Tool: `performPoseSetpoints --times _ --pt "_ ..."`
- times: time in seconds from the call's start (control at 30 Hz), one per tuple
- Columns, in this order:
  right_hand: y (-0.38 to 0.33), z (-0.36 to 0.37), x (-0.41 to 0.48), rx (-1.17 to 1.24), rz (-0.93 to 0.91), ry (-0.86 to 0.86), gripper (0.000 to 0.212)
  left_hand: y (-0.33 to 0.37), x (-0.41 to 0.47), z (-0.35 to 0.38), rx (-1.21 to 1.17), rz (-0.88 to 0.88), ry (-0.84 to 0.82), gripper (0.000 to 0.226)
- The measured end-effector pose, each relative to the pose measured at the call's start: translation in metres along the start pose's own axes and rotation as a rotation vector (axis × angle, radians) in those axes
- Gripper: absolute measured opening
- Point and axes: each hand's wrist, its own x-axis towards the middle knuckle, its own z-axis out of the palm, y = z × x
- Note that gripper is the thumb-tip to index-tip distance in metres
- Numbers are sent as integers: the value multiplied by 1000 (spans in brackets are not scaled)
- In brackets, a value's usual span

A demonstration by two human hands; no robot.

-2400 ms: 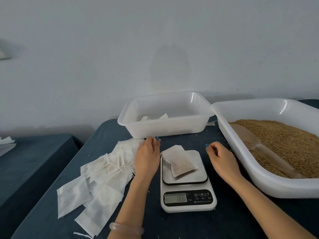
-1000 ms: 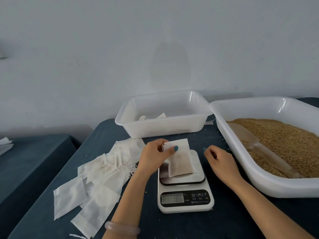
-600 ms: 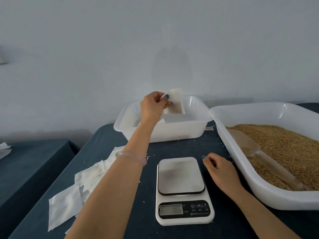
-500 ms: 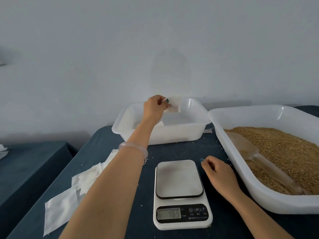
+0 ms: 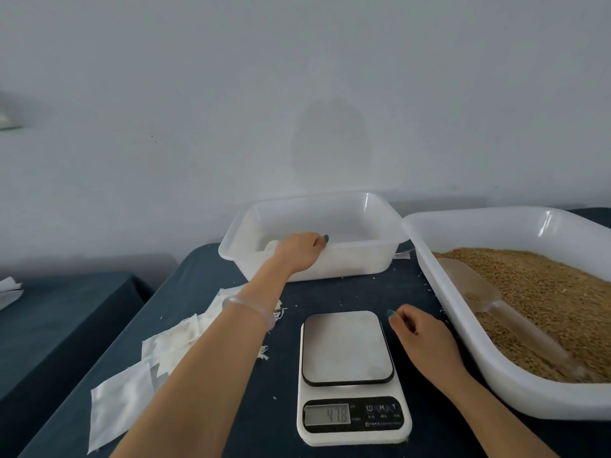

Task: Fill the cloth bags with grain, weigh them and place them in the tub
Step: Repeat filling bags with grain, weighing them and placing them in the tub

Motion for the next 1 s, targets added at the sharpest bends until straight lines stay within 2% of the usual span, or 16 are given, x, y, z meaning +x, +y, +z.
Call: performPoseSetpoints --times 0.07,0.13,0.23,0.3,0.4,0.5,0.57,0.63,0.73,0.8,0.9,1.0 --pt "1 0 1 10 2 5 33 -9 -22 8 -99 60 173 28" --pt "2 1 0 10 -8 7 33 -21 -49 16 -199 84 367 23" --pt "3 0 0 -7 -30 8 31 -53 -87 14 -223 -74 553 28" --pt "3 0 -1 -7 -31 7 31 -89 -109 4 -116 -288 475 30" --pt "1 0 -2 -15 -19 4 31 -135 -137 -6 43 -617 141 27" --pt "-1 -1 -3 -13 -11 -2 32 -145 -148 2 73 -715 -57 42" --pt "-1 -2 -3 -9 -10 -9 32 -144 -152 10 142 -775 -51 58" --pt "-1 -2 -3 -10 -6 -11 31 -146 -155 16 211 -802 -46 64" --pt "-2 -3 -4 -8 -3 -12 31 -150 -160 20 150 -773 -49 56" --pt "-2 -3 -4 -8 -1 -15 30 -152 -164 18 91 -772 52 49" --pt "-3 -3 -4 -10 3 -15 30 -159 -171 12 51 -900 220 40" --pt "-3 -2 -5 -12 2 -4 32 -164 -176 9 30 -1018 188 48"
